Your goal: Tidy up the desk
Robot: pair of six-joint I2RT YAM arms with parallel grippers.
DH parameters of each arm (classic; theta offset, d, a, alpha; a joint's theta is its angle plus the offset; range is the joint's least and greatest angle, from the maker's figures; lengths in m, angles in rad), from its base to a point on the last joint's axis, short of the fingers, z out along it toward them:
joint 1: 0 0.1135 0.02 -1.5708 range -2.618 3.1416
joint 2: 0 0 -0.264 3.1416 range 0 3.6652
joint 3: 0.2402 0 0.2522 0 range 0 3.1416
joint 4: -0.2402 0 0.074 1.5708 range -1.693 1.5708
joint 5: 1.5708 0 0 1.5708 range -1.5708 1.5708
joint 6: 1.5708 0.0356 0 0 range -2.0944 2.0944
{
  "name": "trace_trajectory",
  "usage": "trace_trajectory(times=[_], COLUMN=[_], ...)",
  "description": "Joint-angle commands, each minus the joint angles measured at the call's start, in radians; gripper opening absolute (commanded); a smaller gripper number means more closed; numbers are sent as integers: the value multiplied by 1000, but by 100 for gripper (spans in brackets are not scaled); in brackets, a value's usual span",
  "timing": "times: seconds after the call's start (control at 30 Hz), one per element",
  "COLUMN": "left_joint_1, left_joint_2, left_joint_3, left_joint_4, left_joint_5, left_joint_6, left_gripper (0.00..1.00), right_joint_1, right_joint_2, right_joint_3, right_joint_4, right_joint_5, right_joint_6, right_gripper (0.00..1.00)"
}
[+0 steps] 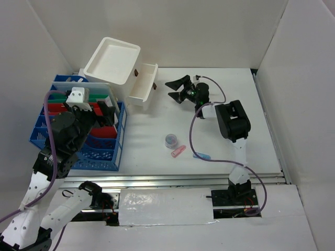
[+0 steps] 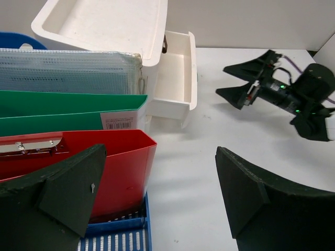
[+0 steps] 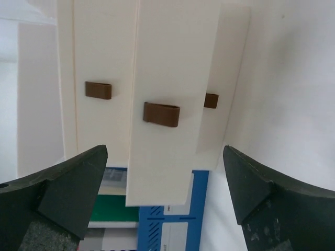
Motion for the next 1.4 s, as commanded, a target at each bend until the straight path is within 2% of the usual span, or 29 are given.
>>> trace_trajectory(times=[0.0,0.07,0.1,0.13,0.17,0.2,0.27,0.3,0.37,0.43,0.5,0.53,0.6,0.67,0.7,0.77,0.8,0.87,0.93,1.1,1.37], left_joint_1=[6,8,9,9,9,9,9,9,9,9,9,9,3,-32,-125,-263,-369,-437,-449,-463,-477], left_joint_2=[-16,-20,-26,-28,-32,-32,-36,-37,-31,-19,26,68,121,191,213,301,344,498,625,777,1069], left_joint_3=[20,29,34,37,46,54,61,66,87,120,150,181,209,229,236,256,279,362,405,356,390], left_joint_4=[24,23,19,19,16,9,6,6,-8,-14,-30,-48,-65,-59,-51,-43,-56,-97,-109,-44,-57], left_joint_5=[-3,7,7,10,13,12,20,20,42,108,163,212,272,283,255,96,-13,-60,-46,-48,40], left_joint_6=[-5,-7,-8,-8,-10,-11,-10,-7,-2,-5,-14,-31,-43,-80,-91,-97,-93,-89,-88,-99,-109], left_gripper=[99,99,100,99,99,100,100,100,100,99,100,99,100,100,100,99,100,99,100,99,100], right_joint_1=[-40,-44,-41,-32,-5,17,101,133,218,250,266,266,266,266,266,263,263,261,261,261,261], right_joint_2=[-237,-379,-426,-470,-544,-570,-619,-632,-664,-718,-794,-890,-1004,-1185,-1287,-1368,-1400,-1478,-1546,-1675,-1844], right_joint_3=[-101,-142,-155,-148,-107,-81,-33,-33,-65,-146,-246,-337,-419,-500,-511,-511,-505,-478,-465,-433,-419], right_joint_4=[-57,-187,-378,-486,-619,-863,-1058,-1184,-1293,-1324,-1268,-1228,-1196,-1193,-1202,-1260,-1278,-1340,-1379,-1472,-1556], right_joint_5=[12,55,87,126,234,302,440,577,729,767,757,752,787,815,851,882,897,925,927,945,945], right_joint_6=[-116,-248,-378,-450,-521,-658,-764,-834,-874,-856,-822,-807,-767,-744,-744,-750,-753,-762,-773,-784,-816], right_gripper=[100,100,100,100,100,100,100,100,100,100,100,100,100,100,100,100,100,100,100,100,100])
